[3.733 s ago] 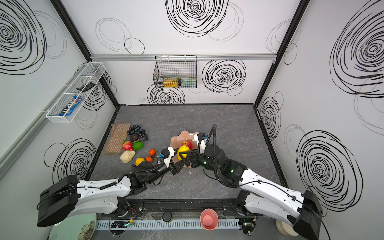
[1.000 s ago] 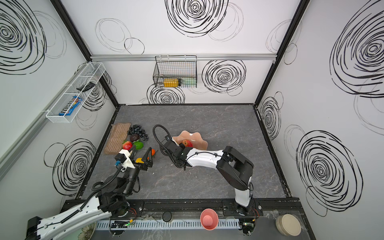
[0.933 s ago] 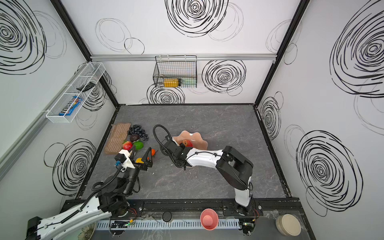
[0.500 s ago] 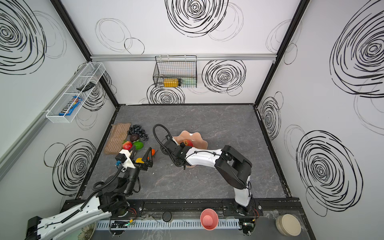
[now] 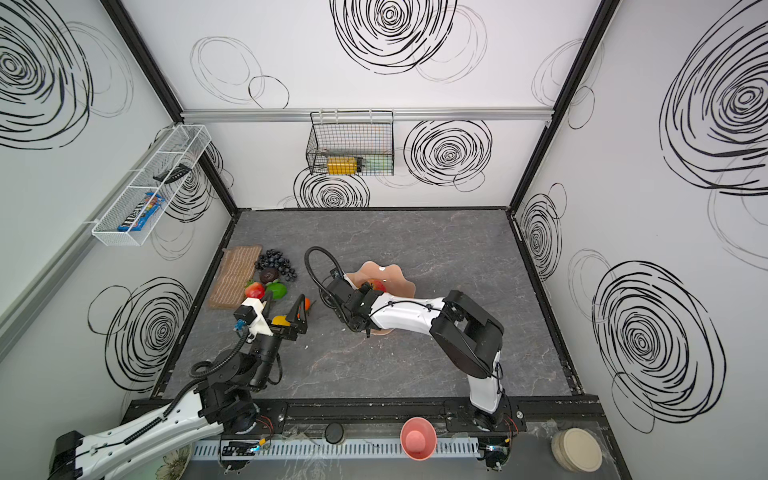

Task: Place and organize the fake fruits in the fruit bowl
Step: 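Lower the lemon into the bowl beside the apple with the right gripper, then withdraw the right gripper while the left gripper moves over the green lime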

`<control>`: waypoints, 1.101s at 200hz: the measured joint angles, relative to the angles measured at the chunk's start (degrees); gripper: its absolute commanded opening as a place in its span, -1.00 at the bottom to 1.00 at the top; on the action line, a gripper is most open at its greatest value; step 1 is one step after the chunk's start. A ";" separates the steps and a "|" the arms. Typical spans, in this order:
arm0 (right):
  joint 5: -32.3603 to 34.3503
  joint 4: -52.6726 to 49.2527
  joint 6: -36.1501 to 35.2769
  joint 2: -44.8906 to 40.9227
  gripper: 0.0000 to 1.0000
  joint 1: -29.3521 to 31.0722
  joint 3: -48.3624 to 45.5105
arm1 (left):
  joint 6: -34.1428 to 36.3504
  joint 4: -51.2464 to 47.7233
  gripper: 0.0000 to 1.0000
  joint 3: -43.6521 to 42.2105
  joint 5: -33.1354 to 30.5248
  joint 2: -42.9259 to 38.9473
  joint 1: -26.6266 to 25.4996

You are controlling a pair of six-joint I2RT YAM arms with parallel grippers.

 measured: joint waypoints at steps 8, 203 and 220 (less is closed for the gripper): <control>-0.22 -0.37 0.11 0.00 0.72 0.00 0.79 | -0.22 -0.02 0.92 0.02 0.17 1.09 0.17; -5.95 0.61 4.28 -56.13 0.93 -7.13 -31.67 | -25.46 -28.85 0.99 24.52 14.25 35.12 24.17; -7.45 0.83 5.22 -61.27 0.93 -8.20 -35.01 | -26.82 -31.71 0.99 27.19 15.50 40.28 26.64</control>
